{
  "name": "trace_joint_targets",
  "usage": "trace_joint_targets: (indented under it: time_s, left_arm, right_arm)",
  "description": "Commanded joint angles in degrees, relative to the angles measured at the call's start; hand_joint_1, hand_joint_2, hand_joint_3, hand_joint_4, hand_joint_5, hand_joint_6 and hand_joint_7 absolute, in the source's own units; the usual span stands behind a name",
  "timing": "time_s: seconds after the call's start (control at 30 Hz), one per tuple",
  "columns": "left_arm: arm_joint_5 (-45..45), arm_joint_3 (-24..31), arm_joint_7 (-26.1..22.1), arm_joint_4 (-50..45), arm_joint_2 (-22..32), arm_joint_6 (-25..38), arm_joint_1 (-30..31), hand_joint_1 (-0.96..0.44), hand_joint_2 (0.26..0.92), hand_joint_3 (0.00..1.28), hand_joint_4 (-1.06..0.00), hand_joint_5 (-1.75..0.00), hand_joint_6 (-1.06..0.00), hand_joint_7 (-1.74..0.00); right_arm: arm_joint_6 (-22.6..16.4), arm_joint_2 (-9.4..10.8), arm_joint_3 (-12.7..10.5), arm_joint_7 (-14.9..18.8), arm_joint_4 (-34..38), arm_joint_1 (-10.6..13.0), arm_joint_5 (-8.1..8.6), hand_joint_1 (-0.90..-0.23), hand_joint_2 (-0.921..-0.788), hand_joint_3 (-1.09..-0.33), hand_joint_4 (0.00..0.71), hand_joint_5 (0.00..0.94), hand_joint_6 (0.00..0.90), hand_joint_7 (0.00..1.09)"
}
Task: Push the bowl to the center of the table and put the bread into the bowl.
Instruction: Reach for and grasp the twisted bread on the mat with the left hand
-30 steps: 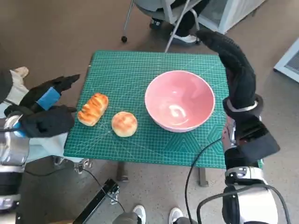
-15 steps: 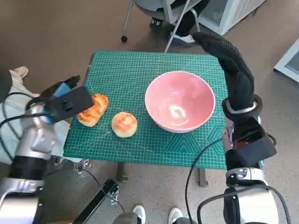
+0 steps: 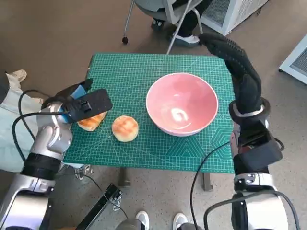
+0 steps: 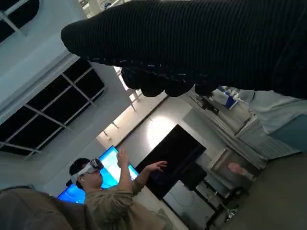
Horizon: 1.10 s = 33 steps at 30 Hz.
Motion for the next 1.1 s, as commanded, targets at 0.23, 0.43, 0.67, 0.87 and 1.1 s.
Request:
trace_joint_targets:
  time_s: [0.23, 0.43, 0.67, 0.87, 1.1]
  left_arm:
    - [-0.38, -1.09, 4.38, 10.35, -3.73, -2.79, -3.71, -0.74, 0.921, 0.43, -0.25, -0.04, -0.13, -0.01]
    - [-0.33, -1.9, 6.61, 16.11, -5.82, -4.41, -4.84, -0.72, 0.921, 0.37, -0.26, -0.05, -0.15, -0.01]
    - [-0.05, -3.5, 8.59, 23.97, -8.09, -6.39, -6.14, -0.7, 0.921, 0.3, -0.33, -0.08, -0.18, -0.03]
    - [-0.51, -4.24, 10.15, 30.58, -9.63, -8.63, -7.01, -0.65, 0.921, 0.23, -0.28, -0.58, -0.24, -0.03]
    - [-1.73, -3.82, 11.2, 33.25, -10.21, -10.27, -7.06, -0.52, 0.921, 0.15, -0.49, -0.53, -0.49, -0.24]
  right_arm:
    - [-0.11, -0.57, 0.53, -0.73, 0.26, 1.78, -0.53, -0.61, -0.921, -0.736, 0.331, 0.001, -0.001, 0.84]
    - [-0.43, -0.67, 0.53, -1.07, -0.07, 2.1, -0.76, -0.609, -0.921, -0.735, 0.331, 0.001, -0.001, 0.84]
    - [-0.64, -0.71, 0.58, -1.17, -0.12, 2.26, -0.34, -0.607, -0.921, -0.732, 0.323, 0.0, -0.001, 0.83]
    - [-0.83, -0.73, 0.44, -1.24, 0.3, 2.3, -0.15, -0.602, -0.921, -0.724, 0.319, 0.0, -0.001, 0.82]
    - [-0.7, -0.58, 0.48, -0.78, 0.59, 2.27, 0.61, -0.601, -0.921, -0.72, 0.319, 0.0, -0.001, 0.81]
